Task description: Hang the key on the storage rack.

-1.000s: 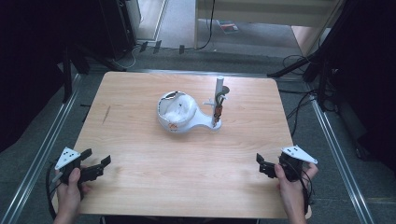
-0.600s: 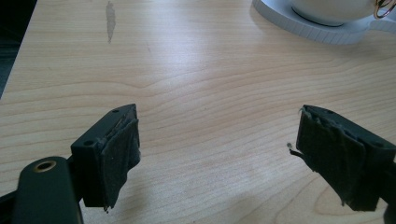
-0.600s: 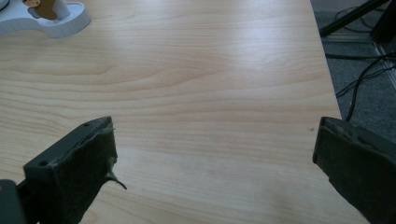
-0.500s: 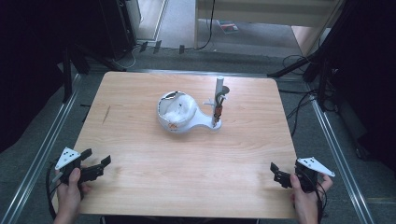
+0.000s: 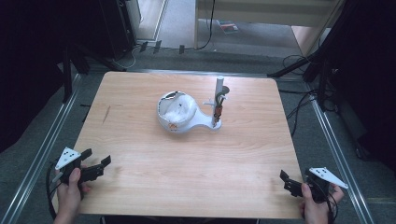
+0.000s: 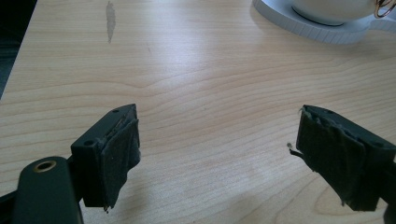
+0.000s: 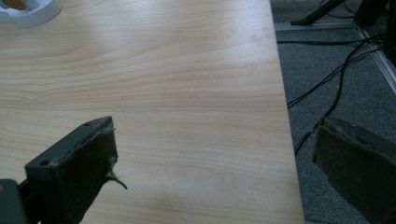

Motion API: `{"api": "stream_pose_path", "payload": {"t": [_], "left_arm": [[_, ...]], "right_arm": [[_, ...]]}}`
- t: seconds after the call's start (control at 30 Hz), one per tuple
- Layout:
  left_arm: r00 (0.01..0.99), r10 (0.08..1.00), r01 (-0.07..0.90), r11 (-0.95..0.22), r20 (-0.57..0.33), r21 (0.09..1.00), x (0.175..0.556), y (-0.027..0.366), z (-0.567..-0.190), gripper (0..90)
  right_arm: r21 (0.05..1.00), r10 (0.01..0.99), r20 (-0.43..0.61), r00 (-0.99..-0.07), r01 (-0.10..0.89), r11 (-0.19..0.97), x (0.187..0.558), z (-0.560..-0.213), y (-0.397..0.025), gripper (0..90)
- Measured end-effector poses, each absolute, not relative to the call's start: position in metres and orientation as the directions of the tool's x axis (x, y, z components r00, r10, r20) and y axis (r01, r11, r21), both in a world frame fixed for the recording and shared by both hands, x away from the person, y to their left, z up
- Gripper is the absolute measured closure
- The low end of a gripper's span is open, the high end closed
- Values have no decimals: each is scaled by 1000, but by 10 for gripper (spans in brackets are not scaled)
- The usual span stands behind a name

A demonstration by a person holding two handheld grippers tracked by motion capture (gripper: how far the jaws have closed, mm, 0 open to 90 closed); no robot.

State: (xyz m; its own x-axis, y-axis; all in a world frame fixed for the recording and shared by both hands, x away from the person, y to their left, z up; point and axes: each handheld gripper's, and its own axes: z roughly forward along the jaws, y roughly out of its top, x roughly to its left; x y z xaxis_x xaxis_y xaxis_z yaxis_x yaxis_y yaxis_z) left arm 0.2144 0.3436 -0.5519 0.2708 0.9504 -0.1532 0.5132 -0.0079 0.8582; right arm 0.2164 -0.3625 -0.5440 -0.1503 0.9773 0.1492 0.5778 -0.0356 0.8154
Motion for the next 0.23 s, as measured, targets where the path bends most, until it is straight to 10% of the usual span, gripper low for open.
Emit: {"api": "stream_pose_path", "payload": {"t": [0.23], "left_arm": [[272,951,521,-18,-146,854,215,343,-552,142]], "right_arm": [[826,977,170,-132,559,-68,213,-542,-364,55]]}}
